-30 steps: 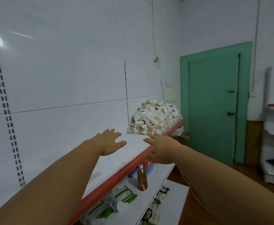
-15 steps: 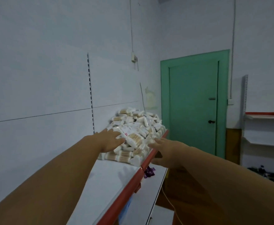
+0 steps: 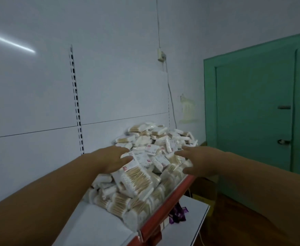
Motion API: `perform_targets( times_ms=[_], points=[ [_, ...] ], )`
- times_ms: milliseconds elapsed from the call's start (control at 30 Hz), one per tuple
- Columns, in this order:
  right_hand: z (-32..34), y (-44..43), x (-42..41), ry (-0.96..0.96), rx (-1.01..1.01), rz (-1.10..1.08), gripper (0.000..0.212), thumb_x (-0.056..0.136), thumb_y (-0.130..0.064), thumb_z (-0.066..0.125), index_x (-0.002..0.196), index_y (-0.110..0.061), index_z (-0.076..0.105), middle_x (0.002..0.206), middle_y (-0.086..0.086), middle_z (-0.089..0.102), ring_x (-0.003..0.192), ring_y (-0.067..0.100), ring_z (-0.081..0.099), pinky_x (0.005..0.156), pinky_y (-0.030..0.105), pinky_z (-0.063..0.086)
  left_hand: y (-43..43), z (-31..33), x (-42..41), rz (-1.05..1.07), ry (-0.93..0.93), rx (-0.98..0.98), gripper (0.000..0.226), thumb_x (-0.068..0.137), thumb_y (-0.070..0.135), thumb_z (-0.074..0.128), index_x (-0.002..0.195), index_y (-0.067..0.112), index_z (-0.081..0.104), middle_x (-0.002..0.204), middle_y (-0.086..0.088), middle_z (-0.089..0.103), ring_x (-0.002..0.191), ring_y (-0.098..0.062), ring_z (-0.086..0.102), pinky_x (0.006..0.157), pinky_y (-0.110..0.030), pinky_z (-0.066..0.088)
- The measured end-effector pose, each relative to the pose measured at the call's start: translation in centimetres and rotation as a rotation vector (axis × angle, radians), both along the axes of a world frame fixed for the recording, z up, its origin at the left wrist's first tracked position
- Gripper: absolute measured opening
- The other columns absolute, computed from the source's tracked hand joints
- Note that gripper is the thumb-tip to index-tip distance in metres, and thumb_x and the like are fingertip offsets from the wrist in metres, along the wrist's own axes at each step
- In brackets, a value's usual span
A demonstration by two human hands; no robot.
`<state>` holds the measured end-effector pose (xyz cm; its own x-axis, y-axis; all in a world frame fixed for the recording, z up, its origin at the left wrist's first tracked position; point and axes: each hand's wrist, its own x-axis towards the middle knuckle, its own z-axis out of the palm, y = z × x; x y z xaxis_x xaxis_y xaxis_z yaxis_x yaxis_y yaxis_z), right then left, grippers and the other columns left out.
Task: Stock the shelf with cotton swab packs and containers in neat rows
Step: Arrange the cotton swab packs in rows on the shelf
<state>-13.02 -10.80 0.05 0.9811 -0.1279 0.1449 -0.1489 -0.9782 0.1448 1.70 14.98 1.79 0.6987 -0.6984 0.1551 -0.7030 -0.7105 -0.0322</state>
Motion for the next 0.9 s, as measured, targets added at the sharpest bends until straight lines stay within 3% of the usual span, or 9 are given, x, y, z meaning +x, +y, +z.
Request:
perform_targets(
  times_ms=[100,167,300,467,567,667,833,900],
  points=[
    [0.8,-4.1,3.2,-0.068,-0.004,0.042,0.066,0.092,-0.050,0.050,0.149,-0.037,0.018,0.159,-0.002,0.018,0.140,0.023,0.030,0.111,0.040,0.029,-2.7,0.2,1.1,0.033,-0.026,-0.066,0.057,0.099,0.055,0.029,0.147,0.025,0.033,0.154,0.002,0.033,0.139,-0.016,0.033,0.110,-0.031,0.026],
    [0.7,-5.2,5.5,-0.063,0.041,0.072,0.067,0.093,-0.048,0.050,0.150,-0.034,0.017,0.158,-0.001,0.019,0.139,0.023,0.032,0.110,0.039,0.029,-4.0,-0.4,1.8,0.069,-0.028,-0.001,0.059,0.097,0.058,0.030,0.148,0.028,0.032,0.154,0.003,0.034,0.139,-0.016,0.032,0.111,-0.033,0.026],
    [-0.5,-4.9,10.6,-0.049,0.084,0.287,0.065,0.093,-0.045,0.052,0.149,-0.033,0.021,0.158,-0.003,0.020,0.141,0.020,0.026,0.111,0.038,0.027,-6.3,-0.1,3.8,0.095,-0.046,-0.024,0.054,0.097,0.057,0.033,0.143,0.029,0.040,0.149,0.005,0.041,0.134,-0.013,0.038,0.106,-0.029,0.030],
    [-0.1,-5.0,16.2,-0.195,0.053,0.456,0.056,0.094,-0.043,0.048,0.145,-0.026,0.031,0.148,-0.002,0.035,0.132,0.019,0.036,0.106,0.036,0.035,-7.1,2.1,8.2,0.268,-0.125,-0.020,0.046,0.095,0.054,0.040,0.134,0.030,0.049,0.136,0.004,0.053,0.120,-0.015,0.049,0.098,-0.032,0.039],
    [-0.2,-5.0,19.6,-0.238,-0.005,0.544,0.052,0.094,-0.043,0.046,0.142,-0.025,0.035,0.140,-0.002,0.041,0.124,0.018,0.040,0.101,0.036,0.039,-6.6,3.2,12.3,0.402,-0.119,-0.251,0.034,0.092,0.045,0.053,0.118,0.024,0.061,0.118,0.002,0.061,0.107,-0.017,0.055,0.092,-0.031,0.044],
    [1.1,-4.9,23.0,-0.304,-0.025,0.645,0.046,0.093,-0.040,0.047,0.136,-0.027,0.042,0.133,-0.004,0.046,0.118,0.015,0.041,0.096,0.034,0.041,-6.7,3.2,15.4,0.457,0.049,-0.524,0.023,0.089,0.036,0.062,0.098,0.015,0.066,0.092,0.001,0.060,0.086,-0.016,0.056,0.077,-0.026,0.043],
    [4.1,-6.6,28.2,-0.437,0.107,0.572,0.040,0.092,-0.038,0.051,0.129,-0.026,0.048,0.130,-0.005,0.050,0.116,0.014,0.045,0.094,0.029,0.039,-9.0,1.9,19.1,0.630,0.087,-0.282,0.058,0.087,0.065,0.050,0.067,0.010,0.054,0.064,0.000,0.055,0.064,-0.014,0.052,0.065,-0.027,0.040],
    [4.9,-7.4,30.2,-0.420,0.198,0.517,0.044,0.092,-0.041,0.052,0.133,-0.027,0.045,0.136,-0.006,0.047,0.120,0.013,0.044,0.097,0.028,0.036,-9.8,1.7,19.8,0.678,0.120,-0.222,0.066,0.083,0.073,0.044,0.068,0.010,0.055,0.068,-0.001,0.058,0.063,-0.013,0.052,0.066,-0.027,0.042]
  ],
)
